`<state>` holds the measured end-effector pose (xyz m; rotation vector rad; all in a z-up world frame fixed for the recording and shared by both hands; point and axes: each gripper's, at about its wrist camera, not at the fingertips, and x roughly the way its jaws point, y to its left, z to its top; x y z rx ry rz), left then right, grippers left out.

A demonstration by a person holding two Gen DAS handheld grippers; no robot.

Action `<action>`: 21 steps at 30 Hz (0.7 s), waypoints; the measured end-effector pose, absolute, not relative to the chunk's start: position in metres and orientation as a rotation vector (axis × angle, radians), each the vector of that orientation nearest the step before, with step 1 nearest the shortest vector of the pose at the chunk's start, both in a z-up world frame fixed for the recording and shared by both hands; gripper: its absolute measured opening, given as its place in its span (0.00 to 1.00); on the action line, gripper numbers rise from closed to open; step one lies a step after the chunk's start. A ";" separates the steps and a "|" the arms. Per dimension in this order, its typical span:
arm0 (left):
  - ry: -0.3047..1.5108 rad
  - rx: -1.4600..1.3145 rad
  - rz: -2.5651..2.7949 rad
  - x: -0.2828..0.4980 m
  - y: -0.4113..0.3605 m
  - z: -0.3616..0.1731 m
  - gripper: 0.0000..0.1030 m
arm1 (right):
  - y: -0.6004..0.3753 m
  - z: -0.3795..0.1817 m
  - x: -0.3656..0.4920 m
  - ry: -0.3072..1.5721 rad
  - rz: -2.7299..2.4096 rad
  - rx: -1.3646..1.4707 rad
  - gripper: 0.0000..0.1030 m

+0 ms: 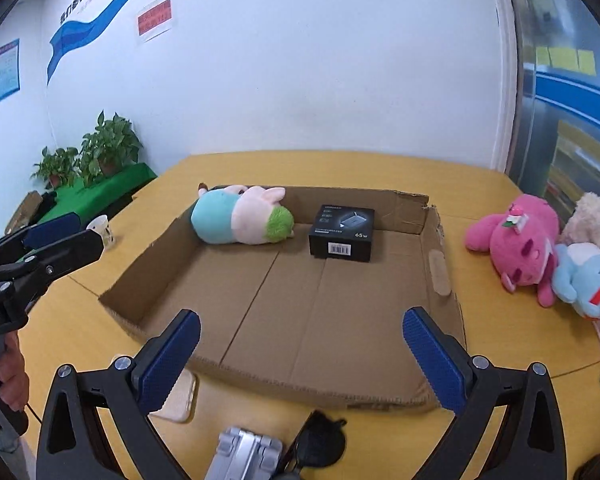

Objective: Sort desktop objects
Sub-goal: 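Withdraw both tools and move toward the black sunglasses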

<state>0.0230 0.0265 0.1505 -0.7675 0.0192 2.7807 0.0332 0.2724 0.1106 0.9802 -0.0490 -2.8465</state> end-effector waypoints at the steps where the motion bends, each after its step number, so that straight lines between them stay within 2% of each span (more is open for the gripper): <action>1: 0.013 -0.758 2.787 0.029 0.026 0.150 0.78 | 0.269 0.112 0.042 -0.051 -2.847 0.968 1.00; 11: -0.090 -0.754 2.794 0.060 0.027 0.146 0.78 | 0.262 0.120 0.084 -0.046 -2.876 0.921 1.00; 21: -0.060 -0.764 2.764 0.069 0.042 0.143 0.78 | 0.272 0.116 0.095 -0.077 -2.877 0.912 1.00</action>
